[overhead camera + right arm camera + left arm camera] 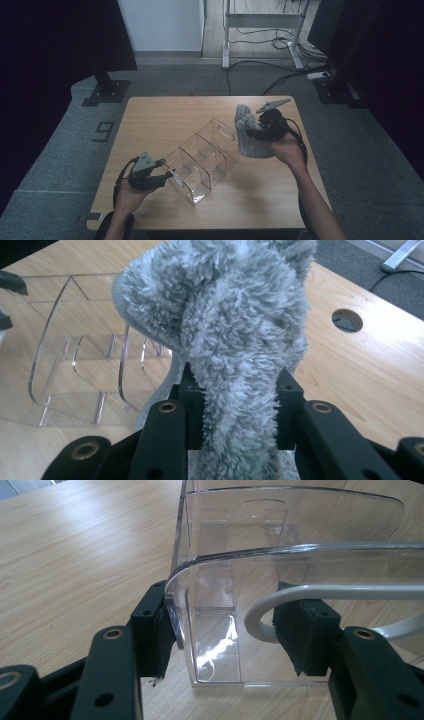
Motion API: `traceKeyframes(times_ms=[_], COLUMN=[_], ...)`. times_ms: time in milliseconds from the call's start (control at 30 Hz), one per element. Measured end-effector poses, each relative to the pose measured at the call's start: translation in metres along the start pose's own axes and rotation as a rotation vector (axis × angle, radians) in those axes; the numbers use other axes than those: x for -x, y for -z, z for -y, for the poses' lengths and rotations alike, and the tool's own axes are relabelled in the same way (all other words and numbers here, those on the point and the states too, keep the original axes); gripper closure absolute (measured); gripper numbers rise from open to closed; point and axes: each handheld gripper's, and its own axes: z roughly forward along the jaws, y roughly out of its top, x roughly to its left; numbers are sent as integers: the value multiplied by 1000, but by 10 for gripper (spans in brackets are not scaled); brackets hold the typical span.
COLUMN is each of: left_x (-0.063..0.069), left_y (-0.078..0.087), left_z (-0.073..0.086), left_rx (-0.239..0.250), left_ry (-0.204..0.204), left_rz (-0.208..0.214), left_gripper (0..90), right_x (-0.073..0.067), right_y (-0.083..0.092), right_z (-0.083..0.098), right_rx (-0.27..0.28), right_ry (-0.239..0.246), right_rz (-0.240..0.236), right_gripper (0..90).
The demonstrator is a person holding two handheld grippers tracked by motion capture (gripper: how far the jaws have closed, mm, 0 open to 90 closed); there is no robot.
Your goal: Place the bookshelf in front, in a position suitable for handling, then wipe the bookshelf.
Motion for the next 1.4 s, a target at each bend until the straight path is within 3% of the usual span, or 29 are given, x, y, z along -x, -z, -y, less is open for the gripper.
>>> traceKeyframes(times_ms=[533, 733, 1033, 1200, 1400], left_x=[1, 1, 2, 2, 3], left_y=[0, 0, 0, 0, 0], left_z=[0, 0, 0, 0, -1], left_rx=[-3, -2, 0, 0, -5], left_ry=[1, 2, 4, 6, 12], left_rz=[0, -3, -3, -5, -12], left_gripper=[430, 430, 430, 431, 433], right_x=[-9, -12, -14, -15, -13], right_y=[-38, -64, -94, -112, -114], right_z=[-41, -54, -63, -65, -63], right_rx=[5, 5, -7, -50, -54], right_ry=[27, 31, 34, 46, 39], right_rz=[0, -2, 6, 30, 26], right_gripper=[666, 666, 666, 670, 671])
